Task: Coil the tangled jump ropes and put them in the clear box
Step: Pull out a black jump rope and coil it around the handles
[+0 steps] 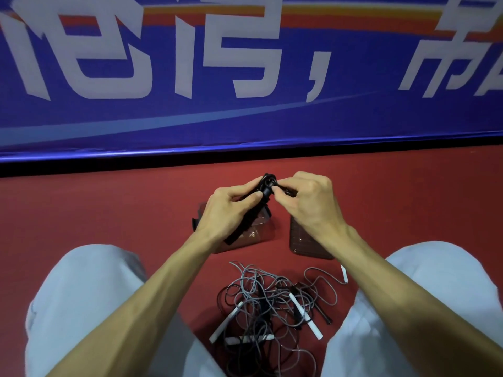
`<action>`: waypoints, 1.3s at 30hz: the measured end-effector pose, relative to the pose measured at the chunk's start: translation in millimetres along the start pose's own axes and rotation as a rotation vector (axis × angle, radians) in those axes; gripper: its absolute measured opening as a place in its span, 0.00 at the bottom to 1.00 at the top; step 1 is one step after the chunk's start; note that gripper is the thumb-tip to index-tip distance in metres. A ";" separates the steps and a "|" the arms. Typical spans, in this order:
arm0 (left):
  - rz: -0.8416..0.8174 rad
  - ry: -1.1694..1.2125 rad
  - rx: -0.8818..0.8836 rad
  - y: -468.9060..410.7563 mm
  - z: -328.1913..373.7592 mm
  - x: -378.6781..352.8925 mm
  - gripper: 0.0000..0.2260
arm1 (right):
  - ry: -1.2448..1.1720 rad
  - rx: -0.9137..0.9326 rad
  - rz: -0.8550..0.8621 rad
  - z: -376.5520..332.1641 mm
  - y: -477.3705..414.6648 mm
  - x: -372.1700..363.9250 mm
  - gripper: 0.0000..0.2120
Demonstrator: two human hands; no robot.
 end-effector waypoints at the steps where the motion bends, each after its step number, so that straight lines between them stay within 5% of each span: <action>1: 0.008 0.008 -0.001 0.4 -0.7 0.3 0.13 | 0.026 0.008 -0.013 -1.5 0.0 -1.9 0.09; 10: 0.057 0.418 0.094 3.2 -3.5 -2.7 0.12 | 0.093 0.041 0.000 -12.4 -3.9 -2.4 0.13; 22: 0.070 -0.065 -0.092 0.0 1.1 1.6 0.13 | 0.072 0.023 0.061 -5.9 -3.0 0.5 0.09; 27: 0.073 -0.187 -0.084 -1.7 3.0 5.7 0.27 | -0.044 -0.094 0.098 7.4 3.7 -3.4 0.07; 32: 0.094 -0.386 0.018 0.7 -4.6 11.2 0.21 | -0.245 -0.258 -0.164 19.6 0.7 -33.0 0.18; 35: 0.067 -0.597 0.034 3.1 0.5 8.9 0.16 | -0.253 -0.355 -0.361 26.1 4.4 -52.2 0.15; 39: 0.034 -0.735 0.075 3.2 -0.8 2.8 0.17 | -0.273 -0.451 -0.403 36.5 8.5 -56.3 0.13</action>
Point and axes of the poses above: each hand's wrist, its own y-axis away from the middle knuckle, its own x-axis out of the back of the hand, z = x × y, the point moved 10 cm from there along -y, towards the middle knuckle, and after that the axes turned 8 degrees about -z, right-handed, at the moved point
